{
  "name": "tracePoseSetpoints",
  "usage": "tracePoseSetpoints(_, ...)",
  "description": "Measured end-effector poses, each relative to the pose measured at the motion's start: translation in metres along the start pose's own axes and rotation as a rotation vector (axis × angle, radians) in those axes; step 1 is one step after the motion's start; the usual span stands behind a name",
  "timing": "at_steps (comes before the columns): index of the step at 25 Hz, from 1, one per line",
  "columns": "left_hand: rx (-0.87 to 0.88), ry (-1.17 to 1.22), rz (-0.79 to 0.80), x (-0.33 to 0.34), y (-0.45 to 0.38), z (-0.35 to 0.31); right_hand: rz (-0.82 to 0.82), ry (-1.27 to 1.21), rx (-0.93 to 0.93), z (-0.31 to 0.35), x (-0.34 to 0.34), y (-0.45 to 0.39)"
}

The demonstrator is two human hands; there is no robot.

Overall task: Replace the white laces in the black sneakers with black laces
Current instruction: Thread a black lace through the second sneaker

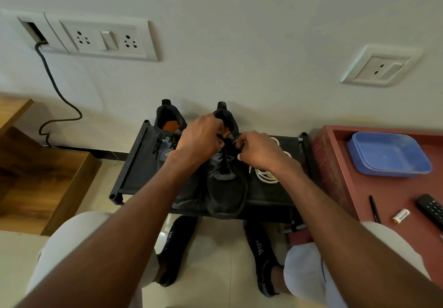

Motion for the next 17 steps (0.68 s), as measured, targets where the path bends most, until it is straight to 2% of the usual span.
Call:
tracePoseSetpoints(2,-0.068,0.022,-0.041,-0.004,0.007,0.004,0.024,0.015,-0.020,0.003,0.006,0.001)
tracePoseSetpoints(5,-0.116,0.198,0.095,0.008,0.025,0.008,0.039,0.039,-0.020,0.002,0.006,0.006)
tracePoseSetpoints(6,-0.134,0.215,0.088,0.006,0.032,0.010,0.029,0.044,-0.019,0.001,0.006,0.008)
tracePoseSetpoints(8,-0.225,0.198,-0.039,-0.008,0.043,0.023,0.043,-0.009,0.032,-0.003,0.009,0.011)
tracePoseSetpoints(10,-0.409,0.142,-0.157,-0.020,0.057,0.045,0.155,-0.082,0.118,-0.006,0.023,0.016)
tracePoseSetpoints(11,-0.522,0.149,-0.134,-0.020,0.066,0.058,0.202,-0.105,0.147,-0.004,0.032,0.018)
tracePoseSetpoints(13,-0.700,0.274,0.017,-0.001,0.078,0.081,0.220,-0.147,0.188,0.001,0.048,0.019)
tracePoseSetpoints(15,-0.785,0.447,0.133,0.023,0.084,0.091,0.161,-0.188,0.230,0.006,0.056,0.017)
tracePoseSetpoints(17,-0.820,0.542,0.143,0.037,0.085,0.090,0.079,-0.217,0.276,0.008,0.058,0.016)
Point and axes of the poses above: each hand's wrist, its own y-axis away from the middle knuckle, its own x-axis out of the palm, z = x × y, the point moved 6 cm from there along -y, towards the middle knuckle, and after that the axes turned 5 degrees about x, right-handed, at the moved point
